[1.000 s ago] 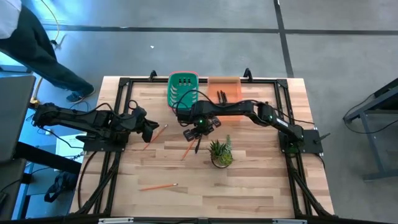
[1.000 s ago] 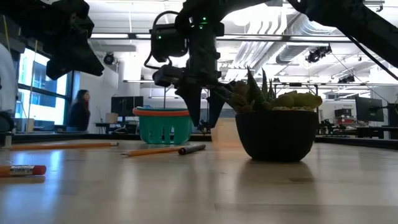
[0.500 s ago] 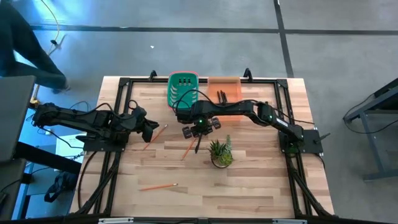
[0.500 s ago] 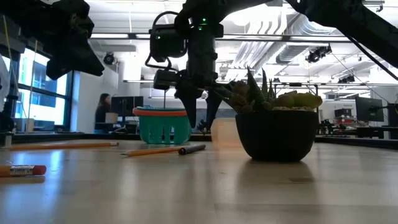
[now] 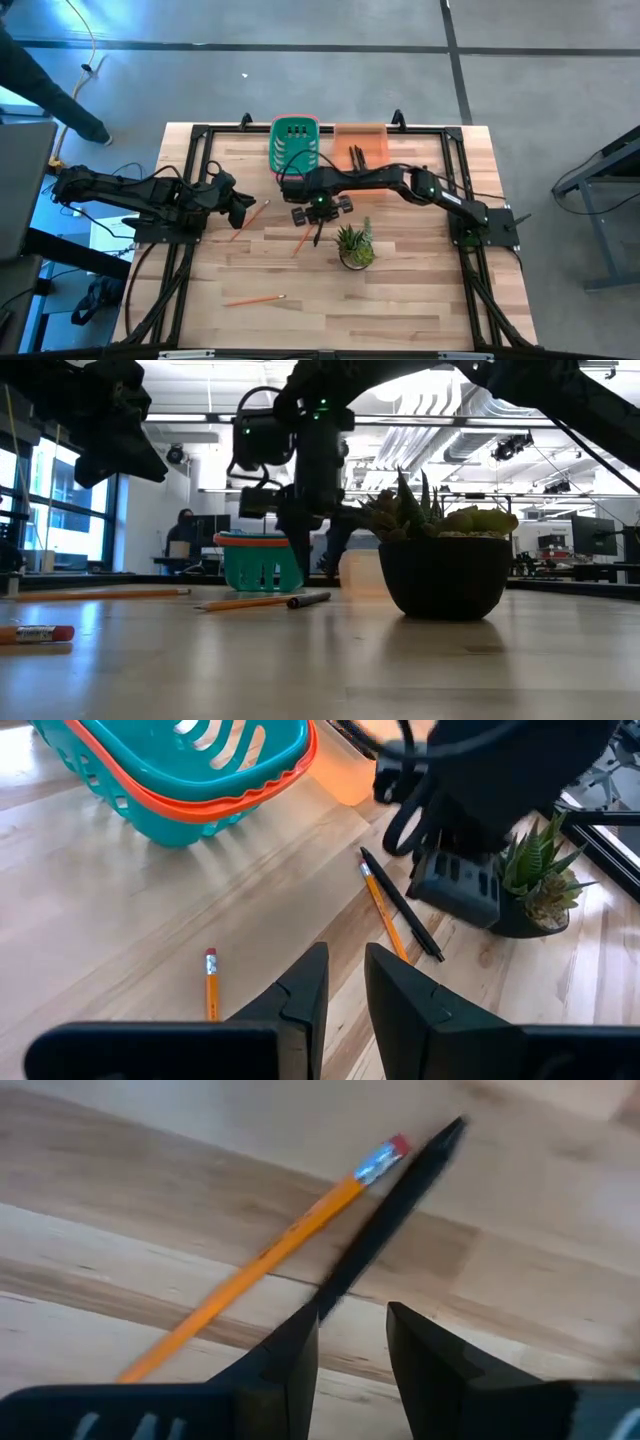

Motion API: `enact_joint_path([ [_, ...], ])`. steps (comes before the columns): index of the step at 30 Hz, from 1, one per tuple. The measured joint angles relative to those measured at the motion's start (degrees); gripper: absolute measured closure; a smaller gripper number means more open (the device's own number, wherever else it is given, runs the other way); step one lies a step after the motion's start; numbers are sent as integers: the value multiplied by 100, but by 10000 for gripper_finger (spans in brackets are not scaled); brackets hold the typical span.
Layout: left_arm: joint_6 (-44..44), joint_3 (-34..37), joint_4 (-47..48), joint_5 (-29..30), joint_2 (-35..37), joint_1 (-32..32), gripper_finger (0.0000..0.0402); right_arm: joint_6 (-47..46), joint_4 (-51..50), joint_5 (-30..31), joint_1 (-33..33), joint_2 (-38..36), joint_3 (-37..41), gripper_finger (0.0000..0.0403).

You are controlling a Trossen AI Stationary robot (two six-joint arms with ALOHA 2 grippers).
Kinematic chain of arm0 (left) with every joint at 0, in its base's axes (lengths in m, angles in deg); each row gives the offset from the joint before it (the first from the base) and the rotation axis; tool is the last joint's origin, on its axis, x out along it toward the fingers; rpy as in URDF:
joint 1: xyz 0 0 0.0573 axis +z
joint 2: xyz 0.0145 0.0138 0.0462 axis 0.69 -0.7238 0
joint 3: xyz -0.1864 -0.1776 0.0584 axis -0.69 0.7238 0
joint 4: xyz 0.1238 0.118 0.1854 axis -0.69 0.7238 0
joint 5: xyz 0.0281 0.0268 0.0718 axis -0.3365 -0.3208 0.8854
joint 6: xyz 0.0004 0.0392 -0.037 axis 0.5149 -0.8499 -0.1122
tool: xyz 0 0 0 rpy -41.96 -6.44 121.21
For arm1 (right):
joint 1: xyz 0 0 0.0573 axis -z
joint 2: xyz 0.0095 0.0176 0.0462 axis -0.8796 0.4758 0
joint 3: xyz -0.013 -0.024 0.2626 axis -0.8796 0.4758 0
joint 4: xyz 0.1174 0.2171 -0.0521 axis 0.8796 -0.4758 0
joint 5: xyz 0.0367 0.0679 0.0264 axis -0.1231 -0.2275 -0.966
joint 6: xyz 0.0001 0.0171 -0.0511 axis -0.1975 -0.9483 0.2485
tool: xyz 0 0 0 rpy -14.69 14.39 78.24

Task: Sort pens & pencils
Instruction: Put the black ballpoint pen into the orange bin

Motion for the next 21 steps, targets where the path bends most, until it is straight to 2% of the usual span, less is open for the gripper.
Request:
enact_joint_path([
  [21, -13, 0, 2, 0, 0, 0, 344, -147, 19, -3, -60, 112, 9, 292],
])
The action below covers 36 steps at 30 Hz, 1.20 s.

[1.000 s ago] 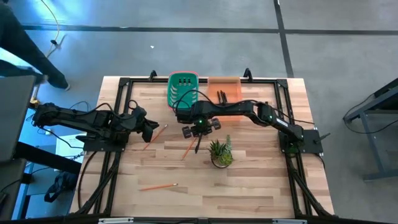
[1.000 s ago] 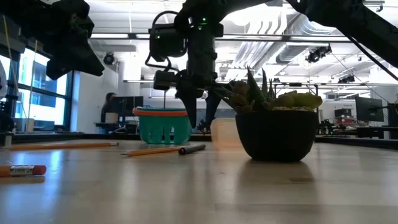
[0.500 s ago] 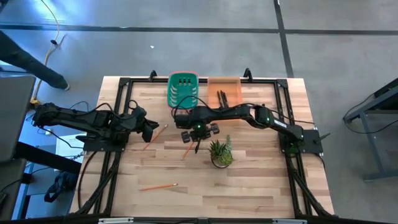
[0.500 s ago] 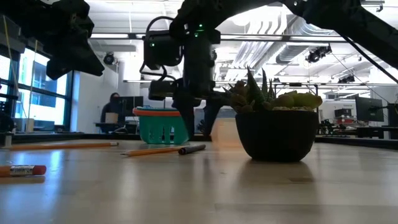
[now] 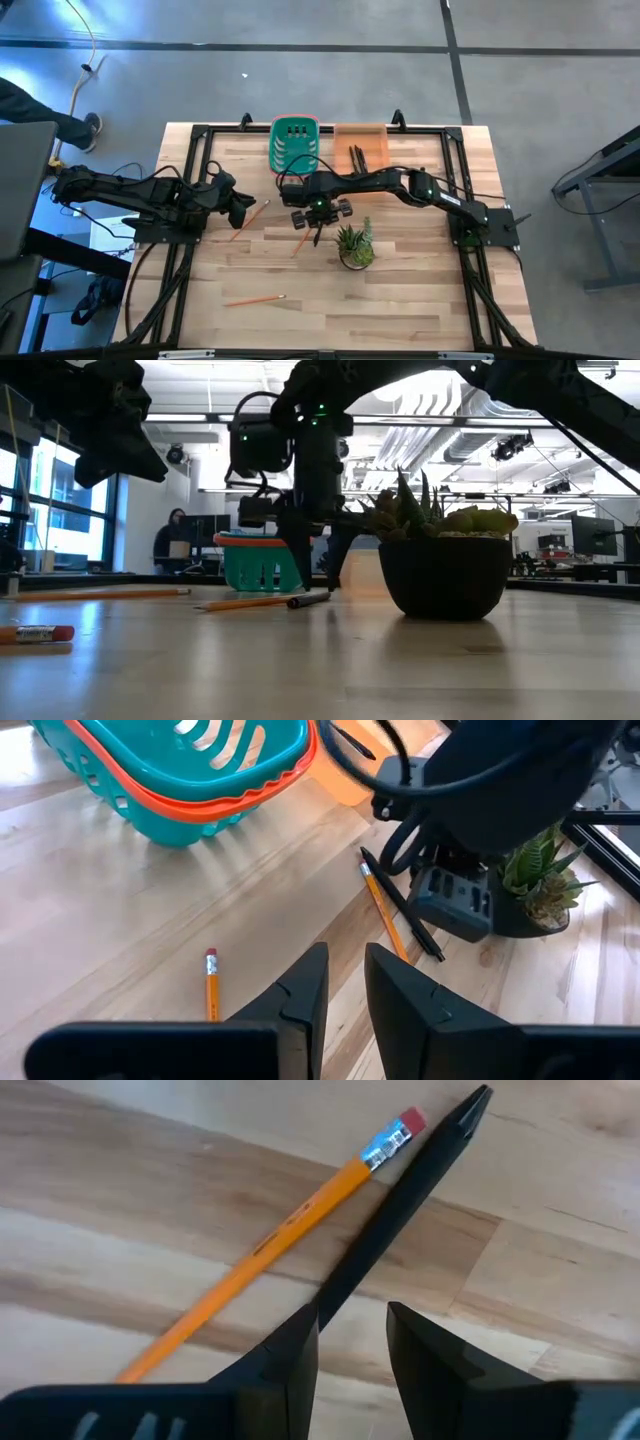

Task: Sort pens & pencils
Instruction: Put the black ballpoint pen into the orange bin

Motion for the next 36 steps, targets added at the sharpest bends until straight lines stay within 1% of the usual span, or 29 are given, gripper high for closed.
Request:
enact_joint_path([
  [15, 0, 0, -4, 56, 0, 0, 344, -19, 221, -120, -11, 60, 0, 292],
  [36, 0, 0, -18, 166, 0, 0, 344, -67, 164, -204, -6, 80, 0, 292],
])
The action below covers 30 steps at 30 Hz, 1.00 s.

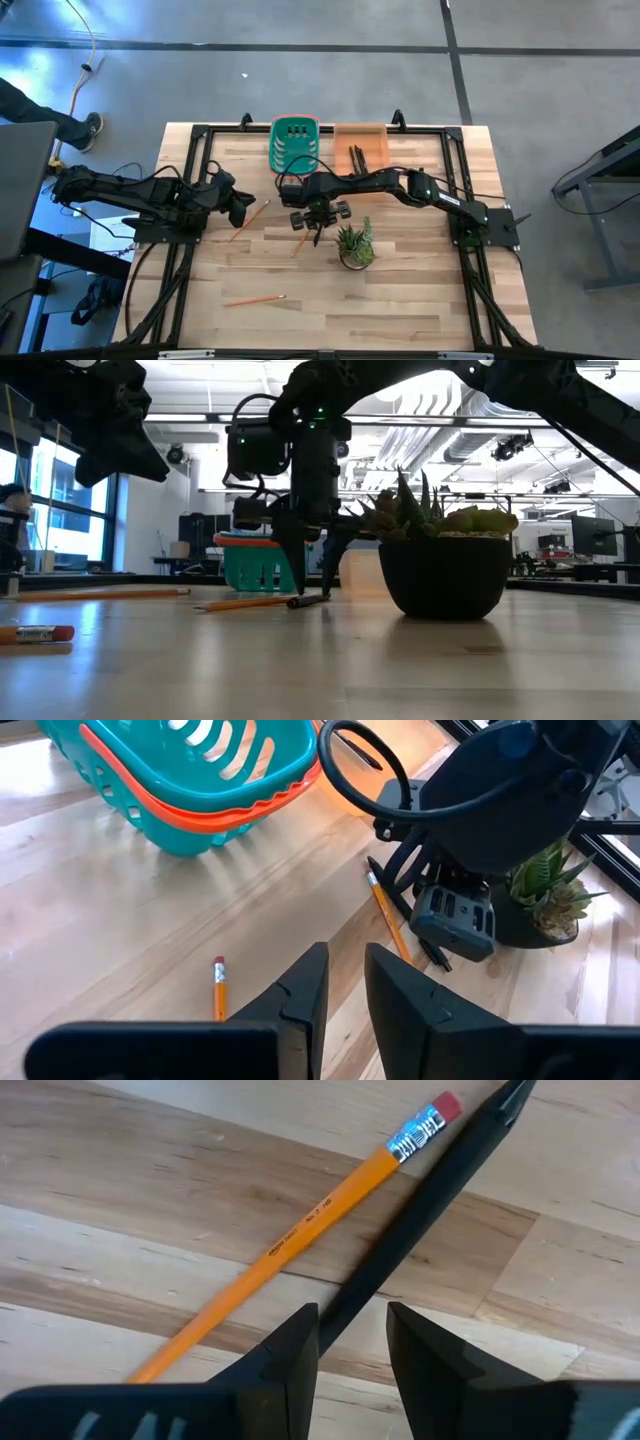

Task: Sort pens & pencils
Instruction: Put the black ballpoint pen into the orange bin

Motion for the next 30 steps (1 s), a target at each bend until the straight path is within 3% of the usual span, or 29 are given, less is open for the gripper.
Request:
enact_joint_path([
  [30, 2, 0, -77, 66, 0, 0, 344, 34, 31, -189, 38, 0, 0, 293],
])
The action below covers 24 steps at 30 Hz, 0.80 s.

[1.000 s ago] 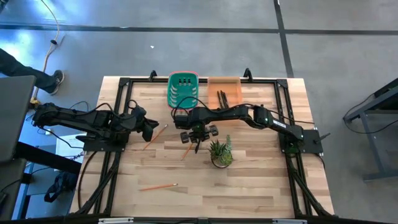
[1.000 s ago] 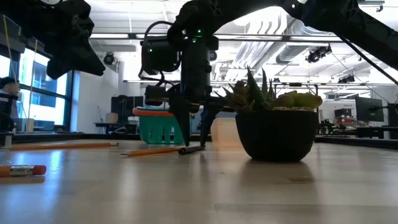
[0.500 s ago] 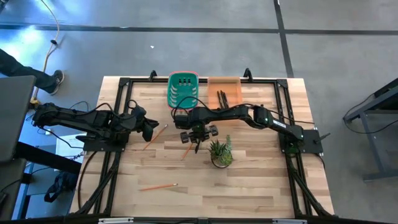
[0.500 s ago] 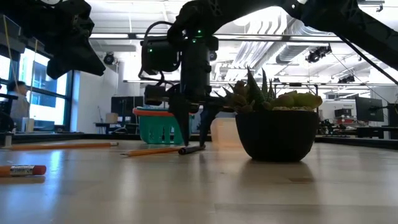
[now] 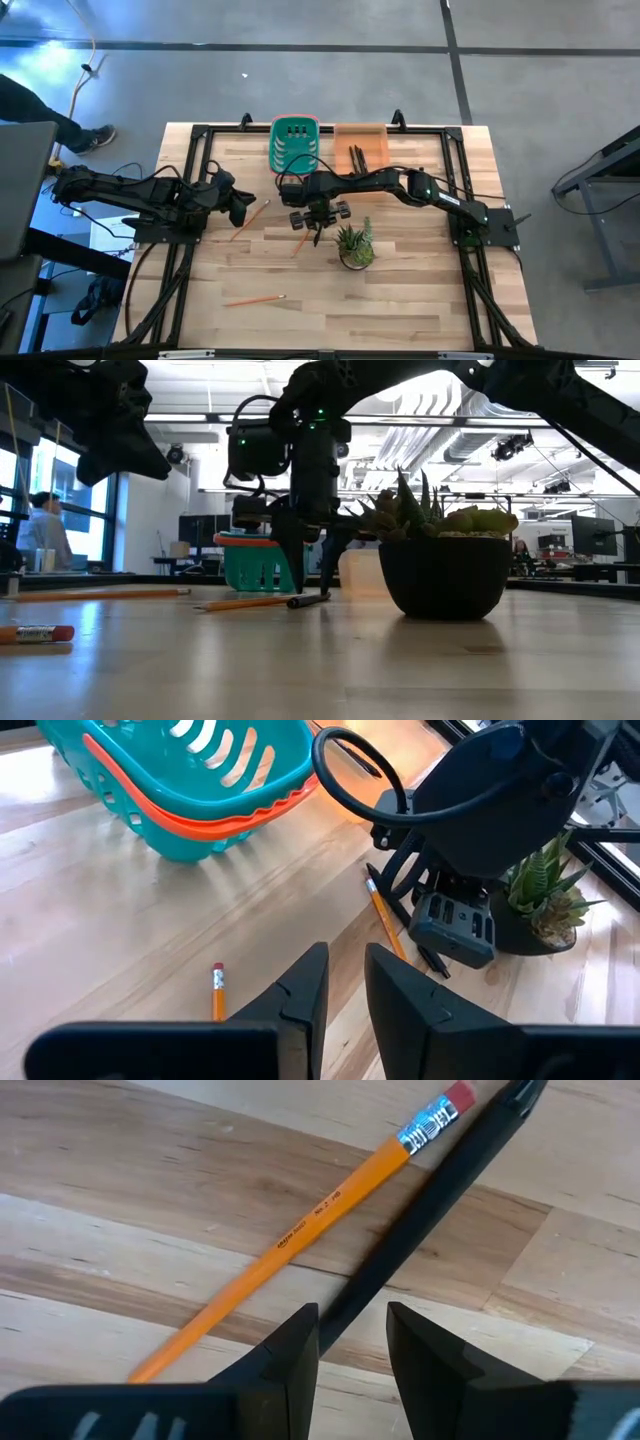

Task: Sort pens & pencils
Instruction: Put the black ballpoint pen into the orange bin

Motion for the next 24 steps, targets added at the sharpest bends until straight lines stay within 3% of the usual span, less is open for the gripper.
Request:
enact_joint_path([
  [24, -2, 0, -33, 92, 2, -2, 344, 97, 87, 104, -79, 131, -11, 295],
])
